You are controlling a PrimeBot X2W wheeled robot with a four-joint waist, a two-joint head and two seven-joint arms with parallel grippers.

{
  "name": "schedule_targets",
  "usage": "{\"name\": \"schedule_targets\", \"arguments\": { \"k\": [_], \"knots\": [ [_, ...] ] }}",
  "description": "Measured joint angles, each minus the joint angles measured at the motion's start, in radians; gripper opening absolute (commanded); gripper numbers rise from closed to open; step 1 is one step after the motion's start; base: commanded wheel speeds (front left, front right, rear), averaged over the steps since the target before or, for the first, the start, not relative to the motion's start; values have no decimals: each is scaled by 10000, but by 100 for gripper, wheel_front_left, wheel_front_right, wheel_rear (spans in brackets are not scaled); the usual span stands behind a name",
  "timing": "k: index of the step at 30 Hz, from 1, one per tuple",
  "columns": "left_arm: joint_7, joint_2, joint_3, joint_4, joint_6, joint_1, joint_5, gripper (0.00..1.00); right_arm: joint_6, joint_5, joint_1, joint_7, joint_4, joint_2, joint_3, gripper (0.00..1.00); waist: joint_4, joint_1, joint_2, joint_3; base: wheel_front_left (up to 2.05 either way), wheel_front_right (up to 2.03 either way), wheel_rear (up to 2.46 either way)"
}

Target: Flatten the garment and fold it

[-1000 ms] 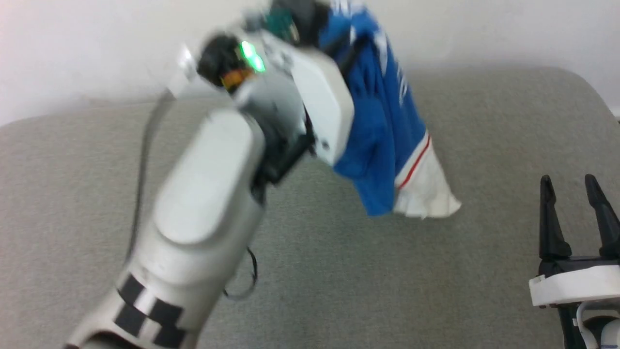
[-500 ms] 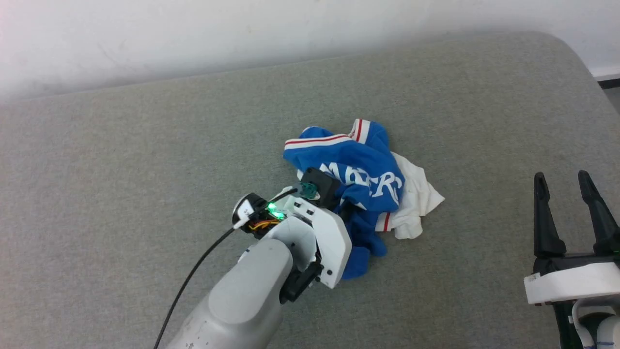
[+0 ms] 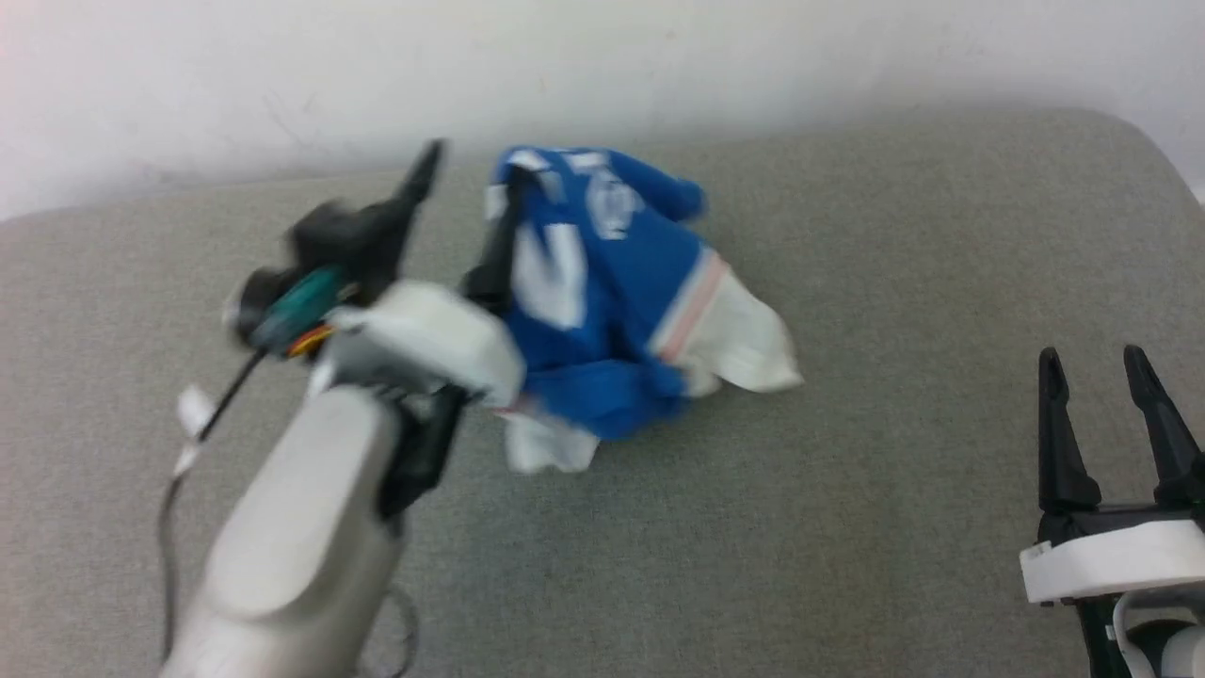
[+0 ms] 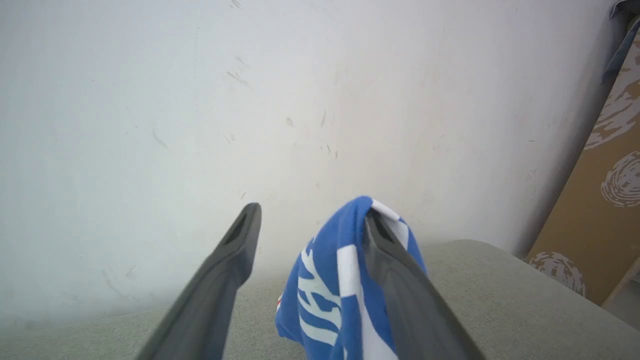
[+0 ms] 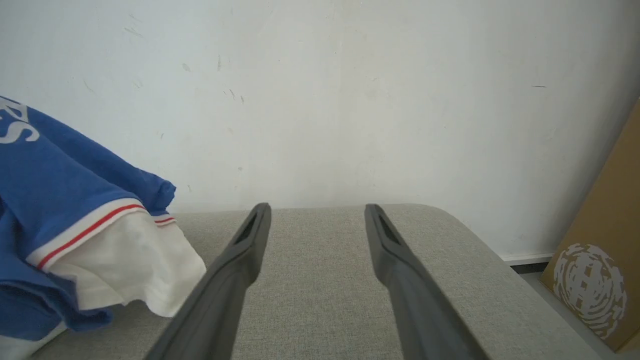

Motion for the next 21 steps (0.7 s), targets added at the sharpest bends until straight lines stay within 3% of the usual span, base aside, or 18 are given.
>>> {"name": "schedule_targets", "arguments": {
  "k": [3, 9, 14, 21],
  "knots": [
    [-222, 585, 474, -1346, 251, 1209, -188, 100, 0, 65, 79, 0, 2, 0, 33, 100, 53, 0, 0, -86, 0, 0, 0],
    [-157, 1030, 435, -3231, 433, 4018, -616, 100, 0, 86, 268, 8, -8, 0, 54, 100, 147, 0, 0, -54, 0, 0, 0],
    [-178, 803, 96, -3576, 548, 5254, -940, 100, 0, 86, 337, 88, -58, -2, 63, 100, 301, 0, 0, 26, 0, 0, 0],
    [-826, 439, -238, -3214, 677, 5393, -731, 100, 0, 115, 330, 90, -12, 0, 203, 100, 444, 0, 0, 84, 0, 0, 0]
  ]
}}
